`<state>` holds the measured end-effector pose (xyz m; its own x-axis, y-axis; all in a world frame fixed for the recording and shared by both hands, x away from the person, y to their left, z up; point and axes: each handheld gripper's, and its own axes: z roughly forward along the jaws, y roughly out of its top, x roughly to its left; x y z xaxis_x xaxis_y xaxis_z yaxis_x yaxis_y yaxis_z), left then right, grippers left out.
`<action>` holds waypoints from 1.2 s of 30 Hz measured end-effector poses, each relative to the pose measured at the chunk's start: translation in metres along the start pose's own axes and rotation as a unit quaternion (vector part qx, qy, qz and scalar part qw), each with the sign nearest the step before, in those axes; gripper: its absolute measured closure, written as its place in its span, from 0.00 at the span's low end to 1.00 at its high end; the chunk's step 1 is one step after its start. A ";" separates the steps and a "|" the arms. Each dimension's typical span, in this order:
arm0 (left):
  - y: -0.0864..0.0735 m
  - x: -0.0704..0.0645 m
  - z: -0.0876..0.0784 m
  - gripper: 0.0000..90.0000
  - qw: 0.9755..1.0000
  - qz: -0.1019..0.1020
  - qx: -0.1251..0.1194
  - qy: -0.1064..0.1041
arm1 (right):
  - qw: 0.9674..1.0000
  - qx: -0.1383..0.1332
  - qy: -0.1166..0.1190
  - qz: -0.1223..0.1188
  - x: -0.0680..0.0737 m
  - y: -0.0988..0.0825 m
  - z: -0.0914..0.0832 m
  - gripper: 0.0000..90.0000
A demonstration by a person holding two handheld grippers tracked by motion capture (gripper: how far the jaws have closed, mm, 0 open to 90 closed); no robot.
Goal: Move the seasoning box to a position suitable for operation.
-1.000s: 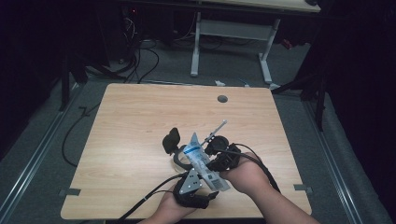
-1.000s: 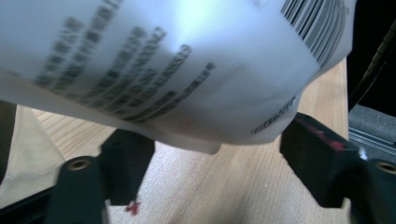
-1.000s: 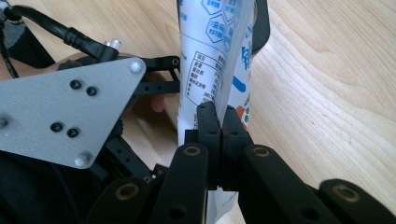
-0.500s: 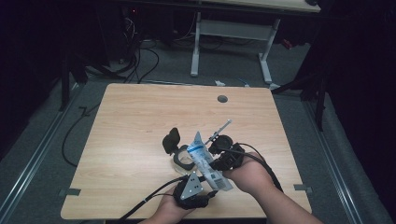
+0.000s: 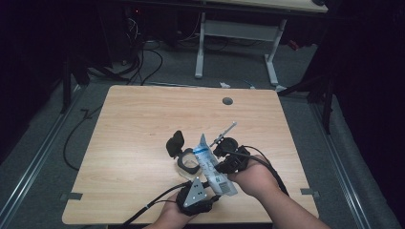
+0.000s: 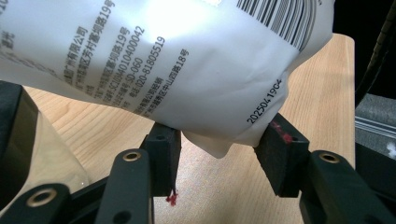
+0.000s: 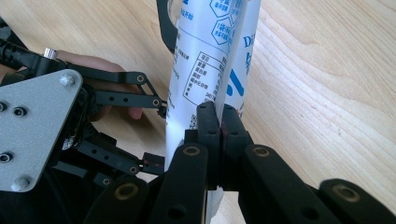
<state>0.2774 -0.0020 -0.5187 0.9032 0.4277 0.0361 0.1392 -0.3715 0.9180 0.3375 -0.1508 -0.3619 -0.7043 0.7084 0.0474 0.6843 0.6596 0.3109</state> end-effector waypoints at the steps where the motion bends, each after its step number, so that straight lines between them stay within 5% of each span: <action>1: 0.000 0.000 0.000 0.59 1.000 0.001 0.000 -0.001 | 1.000 -0.001 0.000 0.000 0.000 0.000 0.000 1.00; 10: 0.001 -0.006 -0.004 0.62 1.000 0.006 -0.003 -0.015 | 1.000 0.005 0.004 -0.001 0.002 0.003 0.003 1.00; 17: 0.002 -0.006 -0.007 0.62 1.000 0.013 -0.005 -0.006 | 1.000 0.002 0.005 -0.009 0.003 0.007 0.005 1.00; 36: 0.001 0.000 -0.011 0.60 1.000 -0.008 -0.011 -0.010 | 1.000 0.001 0.003 -0.021 0.003 0.020 0.008 1.00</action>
<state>0.2738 0.0065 -0.5132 0.9094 0.4158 0.0139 0.1445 -0.3469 0.9267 0.3503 -0.1332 -0.3627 -0.7330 0.6791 0.0396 0.6548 0.6886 0.3117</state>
